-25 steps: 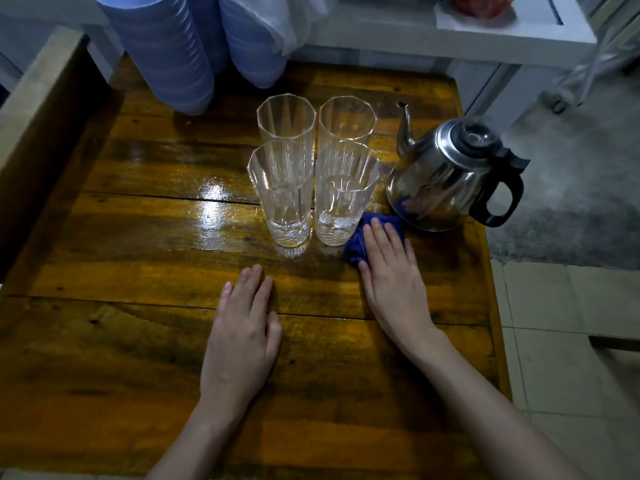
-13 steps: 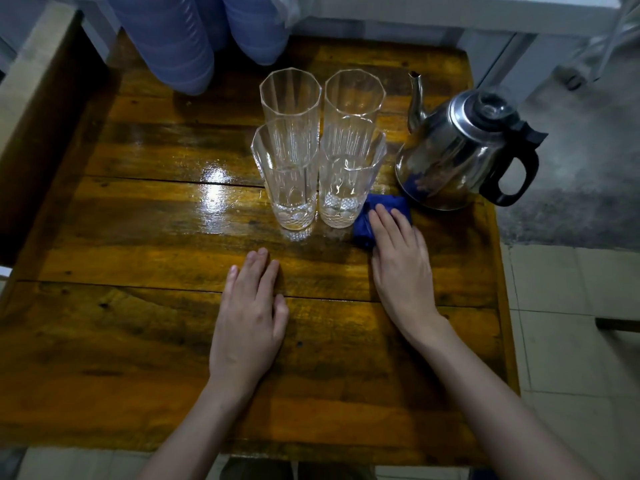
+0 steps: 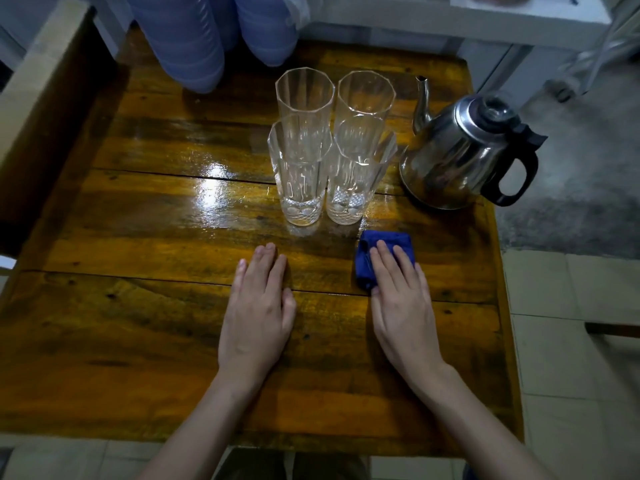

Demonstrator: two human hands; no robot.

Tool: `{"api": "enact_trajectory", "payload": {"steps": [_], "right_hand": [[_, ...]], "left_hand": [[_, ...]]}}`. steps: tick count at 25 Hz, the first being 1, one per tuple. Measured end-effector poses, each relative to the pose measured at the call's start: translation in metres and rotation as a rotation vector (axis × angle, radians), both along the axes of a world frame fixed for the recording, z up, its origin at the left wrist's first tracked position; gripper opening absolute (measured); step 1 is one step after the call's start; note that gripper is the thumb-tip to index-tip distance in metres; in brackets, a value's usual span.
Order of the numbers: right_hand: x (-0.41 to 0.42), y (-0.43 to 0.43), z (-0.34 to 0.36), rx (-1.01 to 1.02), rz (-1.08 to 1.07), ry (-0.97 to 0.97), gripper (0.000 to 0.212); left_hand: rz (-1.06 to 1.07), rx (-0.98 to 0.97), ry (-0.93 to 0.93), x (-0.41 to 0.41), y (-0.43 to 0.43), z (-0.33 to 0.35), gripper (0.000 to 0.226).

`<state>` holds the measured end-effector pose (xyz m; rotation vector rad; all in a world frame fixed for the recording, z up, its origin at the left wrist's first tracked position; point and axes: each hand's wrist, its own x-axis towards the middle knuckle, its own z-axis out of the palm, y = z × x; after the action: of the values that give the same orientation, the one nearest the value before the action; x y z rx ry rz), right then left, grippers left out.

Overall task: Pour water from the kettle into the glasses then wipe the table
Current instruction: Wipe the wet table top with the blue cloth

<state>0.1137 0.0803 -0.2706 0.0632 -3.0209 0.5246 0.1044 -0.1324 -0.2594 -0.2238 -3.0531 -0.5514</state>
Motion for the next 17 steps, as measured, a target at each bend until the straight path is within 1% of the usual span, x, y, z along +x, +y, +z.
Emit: {"api": "enact_trajectory", "payload": {"steps": [3, 5, 10, 11, 14, 17], "right_hand": [[-0.008, -0.013, 0.002, 0.026, -0.009, -0.014, 0.057], [-0.012, -0.025, 0.004, 0.026, -0.014, -0.011, 0.057], [-0.016, -0.052, 0.004, 0.016, -0.047, 0.008, 0.057], [-0.016, -0.055, 0.004, 0.019, -0.052, 0.006, 0.056], [-0.014, -0.065, 0.003, 0.043, -0.056, 0.005, 0.055], [-0.012, -0.087, 0.004, 0.054, -0.062, 0.000, 0.055]], "left_hand": [[0.002, 0.011, -0.006, -0.001, 0.000, -0.001, 0.049], [0.004, 0.059, -0.011, -0.002, -0.002, 0.000, 0.048], [0.017, 0.352, -0.062, -0.004, -0.016, 0.005, 0.046], [0.008, 0.369, -0.056, -0.007, -0.026, 0.007, 0.047], [-0.009, 0.259, 0.009, -0.027, -0.079, 0.012, 0.047], [-0.009, 0.108, -0.005, -0.063, -0.143, 0.013, 0.048]]}}
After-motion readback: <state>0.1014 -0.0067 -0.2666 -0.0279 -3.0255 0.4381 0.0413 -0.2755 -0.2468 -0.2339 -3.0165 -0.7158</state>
